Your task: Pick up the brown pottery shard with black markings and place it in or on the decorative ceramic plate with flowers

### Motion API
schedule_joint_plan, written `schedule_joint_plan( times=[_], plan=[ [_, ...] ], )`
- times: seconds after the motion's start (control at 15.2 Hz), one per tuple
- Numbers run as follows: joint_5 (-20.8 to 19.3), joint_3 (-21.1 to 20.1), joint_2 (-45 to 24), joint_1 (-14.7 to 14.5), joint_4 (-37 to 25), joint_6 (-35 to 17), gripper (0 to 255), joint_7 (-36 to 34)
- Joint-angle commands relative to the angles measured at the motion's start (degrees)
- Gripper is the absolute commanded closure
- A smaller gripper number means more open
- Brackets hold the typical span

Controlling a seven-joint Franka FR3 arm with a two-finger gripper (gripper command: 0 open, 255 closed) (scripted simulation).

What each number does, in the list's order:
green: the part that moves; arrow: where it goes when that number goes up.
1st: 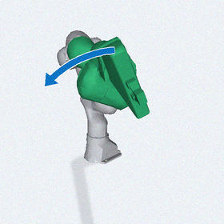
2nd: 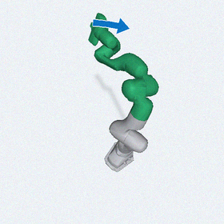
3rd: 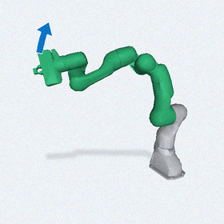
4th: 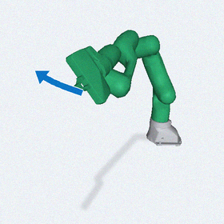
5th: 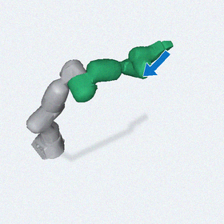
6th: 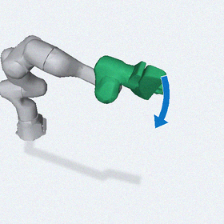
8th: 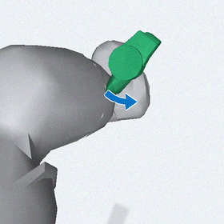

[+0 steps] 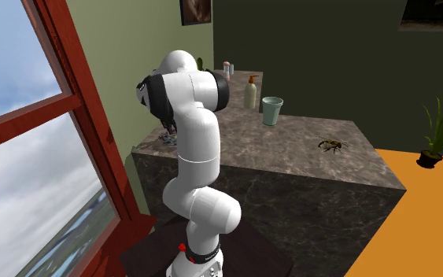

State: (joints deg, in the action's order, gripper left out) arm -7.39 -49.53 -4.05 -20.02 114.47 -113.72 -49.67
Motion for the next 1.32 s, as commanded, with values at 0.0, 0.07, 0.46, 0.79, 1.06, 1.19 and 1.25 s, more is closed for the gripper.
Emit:
schedule_joint_plan(
  times=[0.0, 0.07, 0.46, 0.79, 1.06, 1.19, 1.25],
  plan=[
    [-0.01, 0.0, -0.01, 0.0, 0.01, -0.02, 255, -0.01],
    [-0.01, 0.0, -0.01, 0.0, 0.0, -0.01, 255, -0.01],
    [-0.01, 0.0, -0.01, 0.0, 0.0, -0.01, 0, -0.01],
    [1.86, -0.22, 1.93, 0.12, -5.78, 6.94, 0, 1.32],
    [1.86, -0.22, 1.93, 0.12, -5.78, 6.94, 0, 1.32],
    [1.86, -0.22, 1.93, 0.12, -5.78, 6.94, 0, 1.32],
    [1.86, -0.22, 1.93, 0.12, -5.78, 6.94, 0, 1.32]
  ],
)
